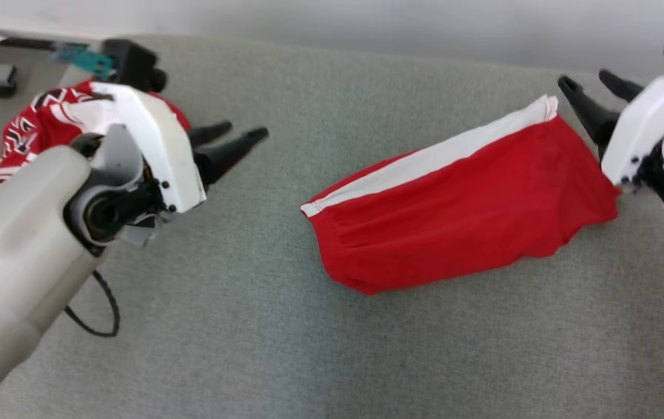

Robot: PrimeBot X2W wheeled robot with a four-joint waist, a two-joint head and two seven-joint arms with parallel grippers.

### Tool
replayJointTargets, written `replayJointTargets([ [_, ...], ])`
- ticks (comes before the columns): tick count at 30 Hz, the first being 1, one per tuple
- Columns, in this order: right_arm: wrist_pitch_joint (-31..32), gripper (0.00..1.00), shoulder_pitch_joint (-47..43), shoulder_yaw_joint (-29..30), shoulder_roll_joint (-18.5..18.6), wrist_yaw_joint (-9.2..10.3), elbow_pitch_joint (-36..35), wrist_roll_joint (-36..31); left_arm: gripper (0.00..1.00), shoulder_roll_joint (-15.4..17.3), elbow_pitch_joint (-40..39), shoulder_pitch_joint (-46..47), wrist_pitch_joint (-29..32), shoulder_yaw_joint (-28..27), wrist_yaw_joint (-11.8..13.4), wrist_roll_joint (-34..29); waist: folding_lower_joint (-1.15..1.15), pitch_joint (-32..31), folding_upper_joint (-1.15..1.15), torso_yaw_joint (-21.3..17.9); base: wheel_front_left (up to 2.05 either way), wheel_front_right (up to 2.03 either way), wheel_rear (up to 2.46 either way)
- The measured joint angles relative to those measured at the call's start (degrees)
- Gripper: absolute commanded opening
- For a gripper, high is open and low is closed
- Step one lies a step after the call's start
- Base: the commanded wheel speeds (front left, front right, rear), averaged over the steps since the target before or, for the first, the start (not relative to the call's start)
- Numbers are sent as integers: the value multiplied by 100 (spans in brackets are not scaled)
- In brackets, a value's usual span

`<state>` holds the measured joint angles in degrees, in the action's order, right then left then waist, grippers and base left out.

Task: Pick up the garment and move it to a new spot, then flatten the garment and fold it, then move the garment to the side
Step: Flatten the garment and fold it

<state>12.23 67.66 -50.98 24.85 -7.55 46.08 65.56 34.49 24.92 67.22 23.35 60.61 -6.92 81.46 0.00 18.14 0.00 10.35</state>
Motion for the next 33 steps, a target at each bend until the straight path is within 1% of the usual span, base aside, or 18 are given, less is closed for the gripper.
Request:
replayJointTargets([
  [3, -416, 100, -341, -29, 126, 0, 53, 46, 100, 7, -36, -246, -1101, -126, 207, -439, -1, -225, 0, 3, 0, 0, 0],
  [5, -592, 100, -497, -51, 216, 0, 220, 53, 100, -47, -118, -428, -1767, -137, 422, -799, -1, -319, 0, 44, 0, 0, 0],
  [7, -660, 100, -622, -64, 290, 0, 439, 73, 100, -105, -236, -624, -2284, -134, 595, -1039, -1, -350, 0, 132, 0, 0, 0],
  [9, -678, 100, -723, -77, 299, 0, 657, 129, 100, -176, -318, -850, -2774, -147, 832, -1248, -1, -353, 0, 234, 0, 0, 0],
  [13, -620, 100, -795, -82, 359, 0, 998, 268, 100, -341, -525, -1290, -3479, -112, 1201, -1539, -1, -317, 0, 456, 0, 0, 0],
  [18, -396, 100, -786, -125, 402, 0, 1405, 354, 100, -530, -801, -1818, -3793, -237, 1500, -1795, -1, -204, 0, 707, 0, 0, 0],
  [21, -121, 100, -776, -168, 398, 0, 1549, 457, 100, -626, -942, -2104, -3827, -408, 1588, -1968, -1, -146, 0, 844, 0, 0, 0],
  [26, 628, 100, -779, -244, 378, 0, 1876, 626, 100, -806, -1100, -2671, -3842, -816, 1571, -2091, 0, -164, 0, 1014, 0, 0, 0],
  [30, 1129, 100, -779, -286, 377, 0, 1928, 721, 100, -946, -1169, -3086, -3843, -1177, 1519, -2307, 0, -243, 0, 1075, 0, 0, 0],
  [31, 1172, 64, -781, -290, 375, 1, 1915, 746, 100, -984, -1177, -3177, -3842, -1281, 1519, -2373, 0, -255, 0, 1084, 0, 0, 0],
  [32, 1189, 41, -783, -290, 371, 2, 1911, 769, 100, -1033, -1196, -3271, -3842, -1397, 1518, -2442, 0, -261, 0, 1090, 0, 0, 0],
  [33, 1187, 41, -785, -293, 370, 3, 1893, 778, 100, -1069, -1211, -3350, -3843, -1494, 1503, -2518, 0, -262, 0, 1093, 0, 0, 0],
])
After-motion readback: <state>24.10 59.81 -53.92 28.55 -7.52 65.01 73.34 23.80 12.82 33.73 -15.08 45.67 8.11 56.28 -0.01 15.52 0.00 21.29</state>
